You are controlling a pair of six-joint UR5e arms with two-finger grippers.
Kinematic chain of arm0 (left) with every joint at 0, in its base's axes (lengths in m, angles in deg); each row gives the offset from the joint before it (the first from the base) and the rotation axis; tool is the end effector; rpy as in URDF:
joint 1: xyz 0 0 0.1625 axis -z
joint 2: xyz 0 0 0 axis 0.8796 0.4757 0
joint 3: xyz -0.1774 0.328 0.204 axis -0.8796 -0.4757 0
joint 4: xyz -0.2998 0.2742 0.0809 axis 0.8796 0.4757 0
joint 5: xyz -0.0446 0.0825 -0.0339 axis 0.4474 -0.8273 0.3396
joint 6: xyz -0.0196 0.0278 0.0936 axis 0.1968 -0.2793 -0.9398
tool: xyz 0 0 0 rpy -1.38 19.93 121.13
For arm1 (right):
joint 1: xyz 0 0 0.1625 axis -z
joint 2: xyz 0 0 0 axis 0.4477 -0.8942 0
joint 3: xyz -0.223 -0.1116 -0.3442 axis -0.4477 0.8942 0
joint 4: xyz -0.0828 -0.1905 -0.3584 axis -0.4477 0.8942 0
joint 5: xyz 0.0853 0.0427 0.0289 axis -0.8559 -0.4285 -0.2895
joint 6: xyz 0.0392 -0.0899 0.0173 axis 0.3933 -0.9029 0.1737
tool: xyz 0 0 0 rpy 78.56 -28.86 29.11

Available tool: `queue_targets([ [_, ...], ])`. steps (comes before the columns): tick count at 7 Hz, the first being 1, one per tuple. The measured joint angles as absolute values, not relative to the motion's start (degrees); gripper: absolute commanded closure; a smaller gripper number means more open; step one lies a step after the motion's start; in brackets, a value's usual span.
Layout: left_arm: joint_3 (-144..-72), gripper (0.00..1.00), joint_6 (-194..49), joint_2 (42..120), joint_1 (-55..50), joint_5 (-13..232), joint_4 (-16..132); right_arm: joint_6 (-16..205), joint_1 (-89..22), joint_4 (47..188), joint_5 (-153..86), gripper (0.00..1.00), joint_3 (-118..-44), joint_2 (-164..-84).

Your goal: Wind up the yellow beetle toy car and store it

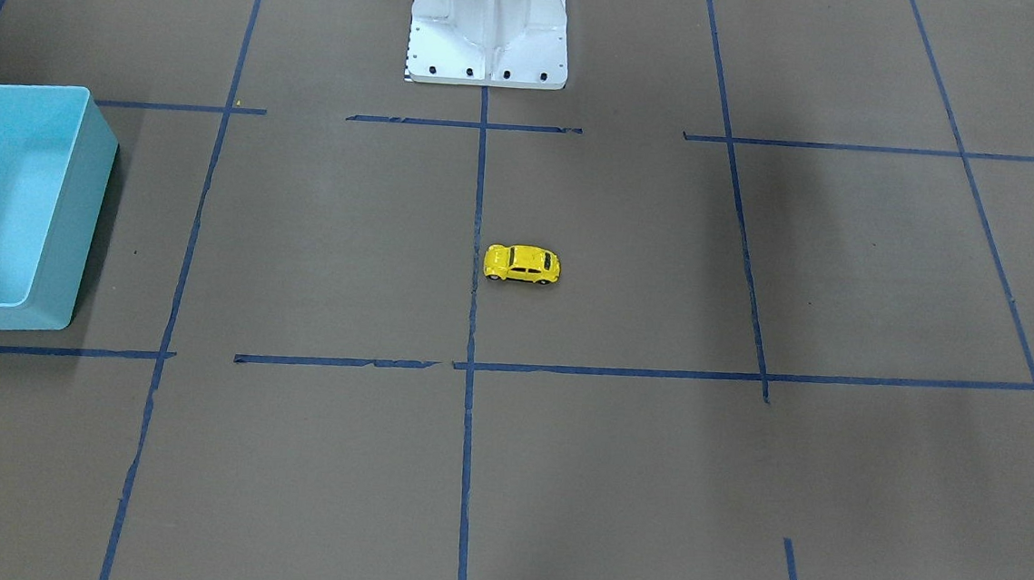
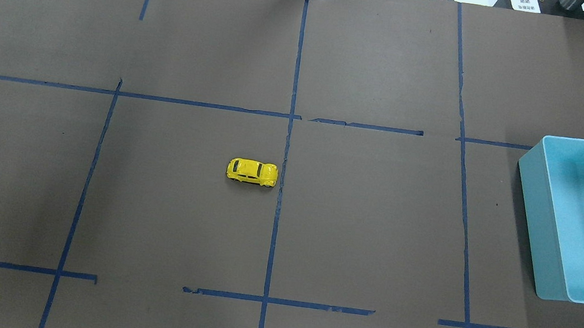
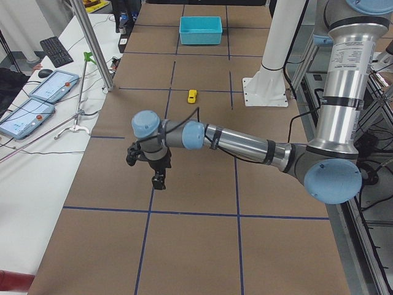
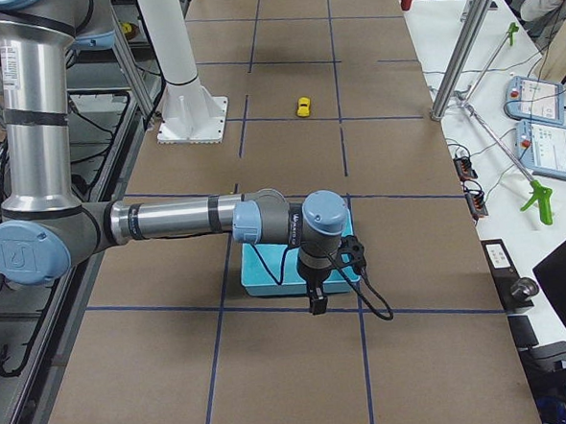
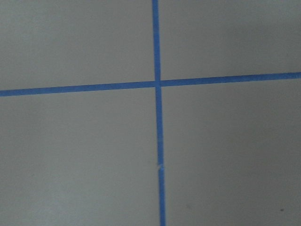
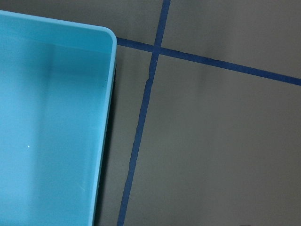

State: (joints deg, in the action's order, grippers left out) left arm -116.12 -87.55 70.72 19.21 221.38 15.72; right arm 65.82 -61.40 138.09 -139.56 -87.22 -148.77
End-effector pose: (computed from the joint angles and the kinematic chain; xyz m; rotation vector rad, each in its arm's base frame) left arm 0.0233 -0.5472 0.5231 -0.0156 0.7644 0.1725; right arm 0.0546 -0.4542 0.6375 0.0120 -0.6854 -0.2168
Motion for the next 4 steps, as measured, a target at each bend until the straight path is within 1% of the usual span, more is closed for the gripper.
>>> queue_targets([
  [2,-119.07,0.00,-88.38,81.91,11.04,220.47,9.33,65.82,-61.39,138.09,-139.56,0.00,-87.25,-148.75],
  [4,-121.81,0.00,-93.17,89.79,1.40,215.61,10.57,65.87,-61.38,138.09,-139.56,0.00,-87.14,-148.77],
])
